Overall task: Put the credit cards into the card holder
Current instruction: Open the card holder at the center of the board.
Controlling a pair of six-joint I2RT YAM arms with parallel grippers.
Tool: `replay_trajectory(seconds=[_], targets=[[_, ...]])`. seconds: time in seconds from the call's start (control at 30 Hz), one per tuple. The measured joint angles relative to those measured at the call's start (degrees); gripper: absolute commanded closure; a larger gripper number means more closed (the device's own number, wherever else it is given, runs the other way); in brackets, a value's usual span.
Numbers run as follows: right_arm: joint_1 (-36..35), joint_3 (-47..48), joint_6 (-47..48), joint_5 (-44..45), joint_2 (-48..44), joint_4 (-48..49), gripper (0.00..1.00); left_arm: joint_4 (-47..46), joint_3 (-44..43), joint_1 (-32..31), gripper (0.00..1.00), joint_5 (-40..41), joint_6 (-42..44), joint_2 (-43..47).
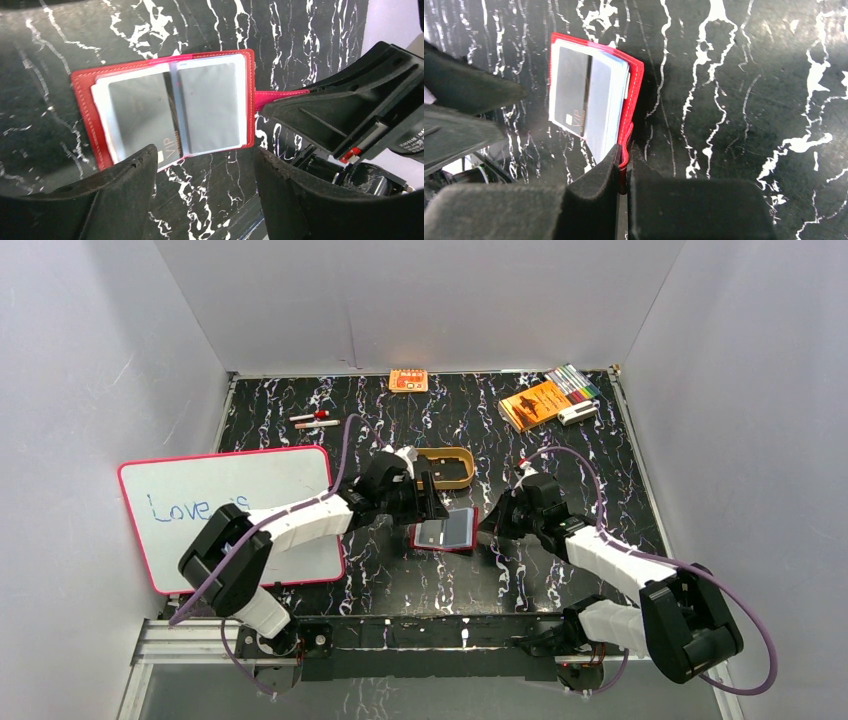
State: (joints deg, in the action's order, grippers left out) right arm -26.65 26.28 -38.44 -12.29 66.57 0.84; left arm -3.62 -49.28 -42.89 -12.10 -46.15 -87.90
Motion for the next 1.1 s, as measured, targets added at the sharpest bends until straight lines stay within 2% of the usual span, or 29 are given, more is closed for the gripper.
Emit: replay_trajectory(seconds=[0.2,0.6,0.87,1.1], targets=[[0.0,0.0,1.0,-2.0,-1.8,1.9,1.0,-1.6,-2.7,0.0,0.31,-3.7,0.2,-5.3],[0.0,0.1,2.3,-3.5,-2.0,2.7,1.0,-1.9,-7.6,-1.0,0.29,-6.3,2.5,-11.8],[0.0,0.2,2.8,-4.5,-2.0,3.0,1.0,2.3,-12.6,-4.2,0.32,-2.5,5.7,-14.1],[0.0,0.2,2.9,-4.8,-2.0,3.2,1.0,5.9,-12.9,-4.4,0.34,1.0,7.0,-15.1]])
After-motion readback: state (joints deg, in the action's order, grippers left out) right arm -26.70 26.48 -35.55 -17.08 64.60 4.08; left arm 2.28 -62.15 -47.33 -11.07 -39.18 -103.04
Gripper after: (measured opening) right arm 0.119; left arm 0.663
